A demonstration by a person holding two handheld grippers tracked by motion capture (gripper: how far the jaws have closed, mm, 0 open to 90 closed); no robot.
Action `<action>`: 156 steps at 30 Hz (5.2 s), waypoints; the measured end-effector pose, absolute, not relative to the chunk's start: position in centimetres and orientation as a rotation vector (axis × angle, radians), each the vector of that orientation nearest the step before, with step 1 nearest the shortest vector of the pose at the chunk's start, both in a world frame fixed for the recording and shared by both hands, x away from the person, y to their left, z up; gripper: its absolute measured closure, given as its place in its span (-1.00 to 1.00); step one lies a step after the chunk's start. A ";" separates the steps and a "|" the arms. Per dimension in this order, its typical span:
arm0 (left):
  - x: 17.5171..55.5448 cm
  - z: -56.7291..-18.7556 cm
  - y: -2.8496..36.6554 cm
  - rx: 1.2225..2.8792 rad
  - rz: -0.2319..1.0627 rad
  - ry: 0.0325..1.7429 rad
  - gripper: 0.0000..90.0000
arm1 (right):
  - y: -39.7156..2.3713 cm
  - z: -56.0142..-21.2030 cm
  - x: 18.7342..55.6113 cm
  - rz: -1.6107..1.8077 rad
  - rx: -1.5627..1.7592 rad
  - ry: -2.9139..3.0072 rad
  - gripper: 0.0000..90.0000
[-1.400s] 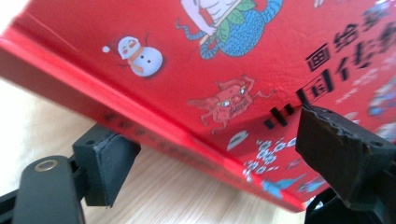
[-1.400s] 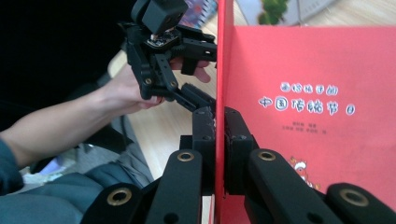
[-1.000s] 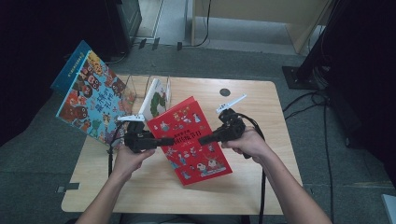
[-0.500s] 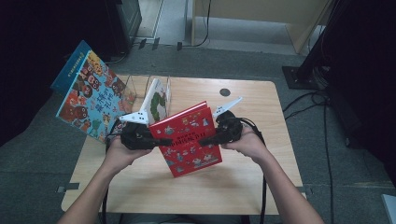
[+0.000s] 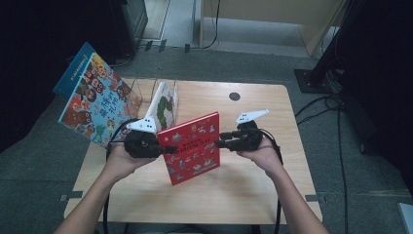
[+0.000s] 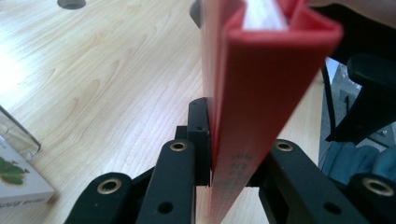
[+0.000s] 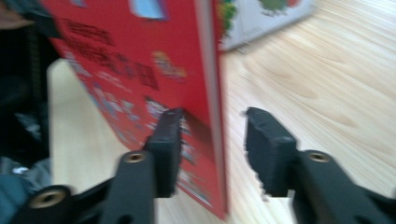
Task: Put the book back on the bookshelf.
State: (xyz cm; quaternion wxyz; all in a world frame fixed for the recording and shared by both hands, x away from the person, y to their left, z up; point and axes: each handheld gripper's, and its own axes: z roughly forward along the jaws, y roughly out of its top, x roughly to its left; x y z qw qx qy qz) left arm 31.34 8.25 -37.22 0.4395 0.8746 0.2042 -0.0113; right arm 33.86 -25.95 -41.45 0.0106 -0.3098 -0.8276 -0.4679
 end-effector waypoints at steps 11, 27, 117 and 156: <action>32.0 -35.9 7.3 2.193 -0.046 0.539 0.67 | -24.9 -41.7 33.5 -1.567 -0.954 -2.567 0.36; 31.7 -34.5 9.3 2.177 -0.002 0.617 0.79 | -28.1 -43.7 31.9 -1.492 -1.035 -2.707 0.23; 41.2 -31.6 20.5 1.917 0.287 1.353 0.71 | -31.1 -52.5 30.8 -1.365 -1.382 -2.891 -0.05; 45.0 -29.8 19.9 2.096 0.165 1.535 0.78 | -31.1 -52.5 30.8 -1.366 -1.391 -2.887 -0.04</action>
